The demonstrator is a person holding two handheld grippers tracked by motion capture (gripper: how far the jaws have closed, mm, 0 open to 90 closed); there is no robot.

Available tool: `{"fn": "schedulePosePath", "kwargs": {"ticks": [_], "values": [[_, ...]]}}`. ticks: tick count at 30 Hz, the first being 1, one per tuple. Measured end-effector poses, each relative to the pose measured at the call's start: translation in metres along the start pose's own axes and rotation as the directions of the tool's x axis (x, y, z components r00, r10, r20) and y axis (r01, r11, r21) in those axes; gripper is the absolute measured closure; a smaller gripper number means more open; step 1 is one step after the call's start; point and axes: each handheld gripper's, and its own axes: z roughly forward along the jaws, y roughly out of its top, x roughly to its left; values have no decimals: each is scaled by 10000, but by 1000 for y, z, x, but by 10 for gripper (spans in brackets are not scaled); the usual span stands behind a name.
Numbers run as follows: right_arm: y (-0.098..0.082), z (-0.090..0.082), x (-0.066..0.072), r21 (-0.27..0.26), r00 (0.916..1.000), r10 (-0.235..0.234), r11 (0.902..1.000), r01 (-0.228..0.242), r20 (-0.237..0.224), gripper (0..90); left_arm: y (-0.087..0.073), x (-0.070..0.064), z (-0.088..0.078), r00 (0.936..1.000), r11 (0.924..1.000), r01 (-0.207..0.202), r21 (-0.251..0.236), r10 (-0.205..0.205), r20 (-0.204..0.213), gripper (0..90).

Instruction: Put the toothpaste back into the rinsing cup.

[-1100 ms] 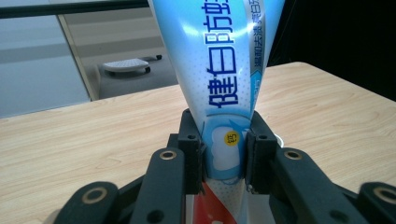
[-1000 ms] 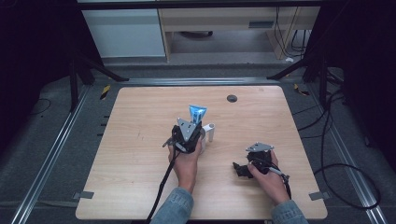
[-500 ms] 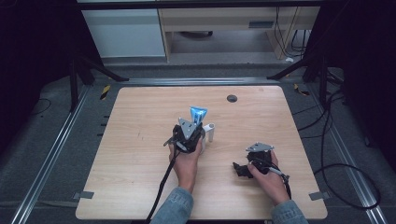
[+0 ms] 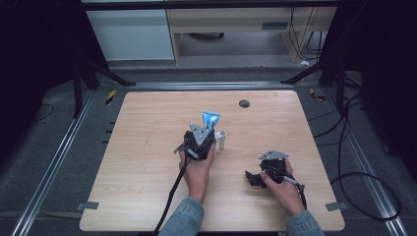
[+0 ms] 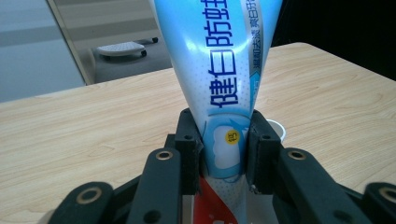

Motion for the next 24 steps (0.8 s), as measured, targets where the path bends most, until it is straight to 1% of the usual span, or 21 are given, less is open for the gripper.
{"fn": "schedulePosePath", "kwargs": {"ticks": [5,9,10,11,24], "values": [[0,0,0,3,10000,-3,10000,3,-4,4,1,4,0,9998,9998,177,71,-177,54,692],[0,0,0,-5,10000,-21,10000,21,-7,4,2,6,0,9997,9997,222,118,-223,85,687],[0,1,-1,-50,9999,-149,9999,150,60,4,2,6,0,9997,9997,210,132,-211,79,687],[0,1,-1,-57,9998,-175,9998,175,71,3,2,6,0,9998,9997,203,142,-204,50,686],[0,1,0,-43,9999,-117,9999,118,68,4,4,8,0,9999,9993,148,341,-150,57,671]]}}
